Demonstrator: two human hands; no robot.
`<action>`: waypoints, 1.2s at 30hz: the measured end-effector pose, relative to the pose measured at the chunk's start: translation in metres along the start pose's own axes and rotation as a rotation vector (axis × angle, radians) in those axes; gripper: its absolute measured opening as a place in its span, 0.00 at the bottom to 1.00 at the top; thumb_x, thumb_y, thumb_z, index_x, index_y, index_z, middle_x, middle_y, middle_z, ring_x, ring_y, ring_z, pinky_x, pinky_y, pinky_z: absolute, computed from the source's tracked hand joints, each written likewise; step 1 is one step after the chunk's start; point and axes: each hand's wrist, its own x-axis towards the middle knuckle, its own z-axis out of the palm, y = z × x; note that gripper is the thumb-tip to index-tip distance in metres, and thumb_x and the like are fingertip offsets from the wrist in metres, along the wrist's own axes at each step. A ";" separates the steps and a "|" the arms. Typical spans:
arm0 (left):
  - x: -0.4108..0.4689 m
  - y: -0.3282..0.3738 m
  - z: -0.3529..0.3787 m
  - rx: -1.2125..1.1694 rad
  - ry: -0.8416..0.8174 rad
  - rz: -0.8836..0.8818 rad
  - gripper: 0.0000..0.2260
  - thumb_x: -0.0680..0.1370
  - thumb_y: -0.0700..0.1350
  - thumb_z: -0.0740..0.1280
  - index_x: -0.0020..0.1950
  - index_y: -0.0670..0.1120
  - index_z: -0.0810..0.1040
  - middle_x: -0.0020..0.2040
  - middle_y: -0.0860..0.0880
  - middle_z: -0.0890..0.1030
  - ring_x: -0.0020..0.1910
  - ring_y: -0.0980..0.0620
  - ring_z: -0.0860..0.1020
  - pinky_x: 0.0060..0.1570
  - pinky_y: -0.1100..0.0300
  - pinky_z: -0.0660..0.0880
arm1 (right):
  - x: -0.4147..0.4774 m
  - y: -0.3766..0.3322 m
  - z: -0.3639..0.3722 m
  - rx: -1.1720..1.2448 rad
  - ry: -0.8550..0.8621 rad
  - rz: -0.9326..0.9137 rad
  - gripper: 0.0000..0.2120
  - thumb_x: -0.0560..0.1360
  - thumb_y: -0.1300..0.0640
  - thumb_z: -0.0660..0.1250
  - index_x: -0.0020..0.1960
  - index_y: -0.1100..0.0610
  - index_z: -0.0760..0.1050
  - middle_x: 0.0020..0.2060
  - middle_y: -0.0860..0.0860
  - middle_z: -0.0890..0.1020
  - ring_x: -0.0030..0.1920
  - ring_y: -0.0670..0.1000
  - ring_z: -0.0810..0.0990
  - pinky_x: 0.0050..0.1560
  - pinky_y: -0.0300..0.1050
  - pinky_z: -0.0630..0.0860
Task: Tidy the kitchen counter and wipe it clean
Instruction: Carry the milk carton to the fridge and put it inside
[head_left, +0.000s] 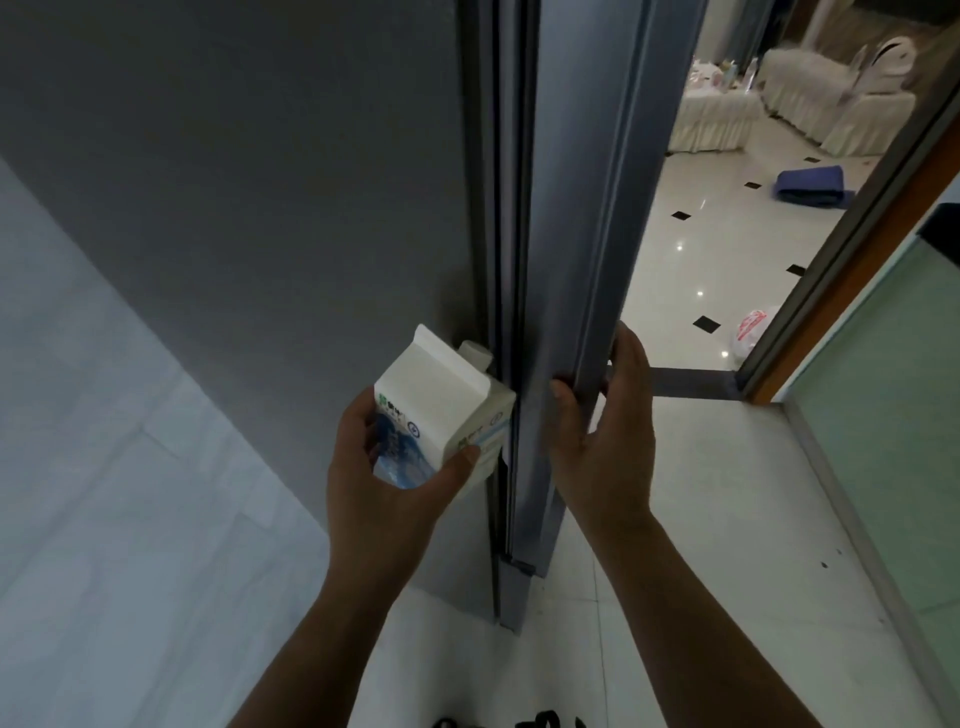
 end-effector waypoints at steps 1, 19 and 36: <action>-0.002 0.002 0.001 -0.008 0.004 -0.004 0.31 0.62 0.51 0.74 0.62 0.53 0.66 0.54 0.64 0.73 0.54 0.64 0.75 0.44 0.67 0.76 | 0.000 0.005 -0.009 0.007 0.004 0.000 0.27 0.76 0.56 0.65 0.69 0.60 0.58 0.66 0.60 0.71 0.66 0.56 0.71 0.60 0.53 0.75; -0.038 0.052 0.106 -0.218 -0.236 -0.044 0.31 0.60 0.49 0.73 0.61 0.51 0.70 0.56 0.57 0.77 0.57 0.54 0.77 0.48 0.55 0.78 | 0.022 0.059 -0.179 -0.048 0.218 0.296 0.23 0.74 0.55 0.67 0.68 0.49 0.65 0.61 0.43 0.74 0.60 0.45 0.74 0.62 0.47 0.73; -0.027 0.097 0.184 -0.267 -0.278 0.006 0.25 0.61 0.47 0.74 0.56 0.55 0.72 0.53 0.59 0.79 0.51 0.57 0.79 0.39 0.68 0.79 | 0.144 0.061 -0.230 -0.380 -0.214 -0.329 0.23 0.76 0.48 0.62 0.65 0.60 0.69 0.62 0.56 0.73 0.60 0.51 0.71 0.58 0.30 0.63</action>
